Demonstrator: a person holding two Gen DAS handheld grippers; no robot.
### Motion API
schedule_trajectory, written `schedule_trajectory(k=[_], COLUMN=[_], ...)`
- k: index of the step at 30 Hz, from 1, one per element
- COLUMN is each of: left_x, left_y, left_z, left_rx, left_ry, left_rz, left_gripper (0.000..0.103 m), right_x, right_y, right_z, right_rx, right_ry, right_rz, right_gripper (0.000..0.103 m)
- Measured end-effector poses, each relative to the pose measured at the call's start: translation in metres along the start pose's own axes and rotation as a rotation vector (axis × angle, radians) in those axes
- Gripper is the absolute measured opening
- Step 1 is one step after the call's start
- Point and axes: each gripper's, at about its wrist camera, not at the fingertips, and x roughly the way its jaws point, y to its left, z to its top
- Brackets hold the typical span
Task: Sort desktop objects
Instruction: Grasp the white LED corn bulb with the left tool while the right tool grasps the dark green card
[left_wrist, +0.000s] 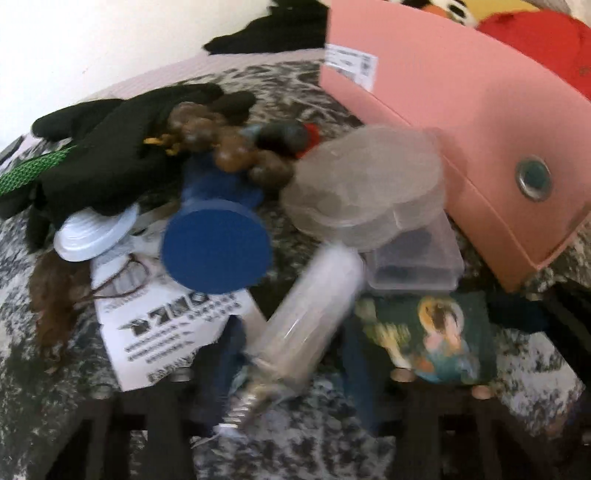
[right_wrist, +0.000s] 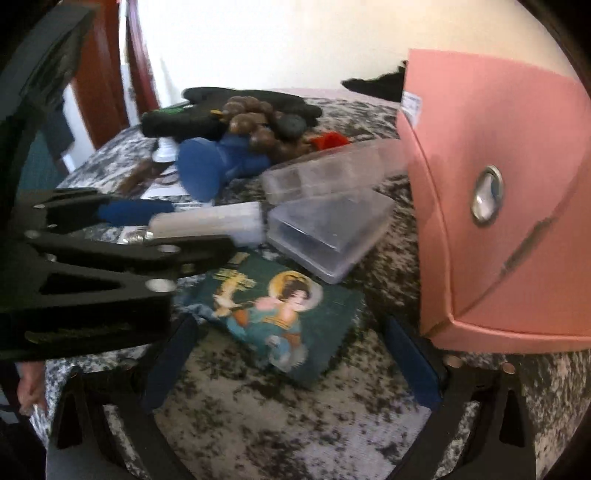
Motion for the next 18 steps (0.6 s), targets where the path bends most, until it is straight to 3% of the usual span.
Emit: schedule_trajectory(k=[2, 3, 5, 13, 18], left_x=[-0.003, -0.006, -0.013, -0.047, -0.056], left_y=[-0.005, -0.004, -0.002, 0.004, 0.004], left_z=[-0.007, -0.010, -0.018, -0.044, -0.059], left_rx=[0.008, -0.003, -0.034, -0.089, -0.129], left_ry=[-0.003, -0.004, 0.001, 0.010, 0.020], left_rz=[-0.005, -0.013, -0.018, 0.019, 0.043], left_gripper=[0.032, 0.032, 0.031, 0.031, 0.031], right_x=[-0.004, -0.006, -0.010, -0.042, -0.071], right_y=[0.006, 0.009, 0.012, 0.000, 0.003], right_z=[0.001, 0.000, -0.003, -0.017, -0.020], right_rx=[-0.039, -0.050, -0.057, 0.037, 0.021], right_ry=[-0.006, -0.006, 0.001, 0.006, -0.025], right_rz=[0.000, -0.003, -0.005, 0.087, 0.142], right_gripper=[0.039, 0.032, 0.000, 0.000, 0.000])
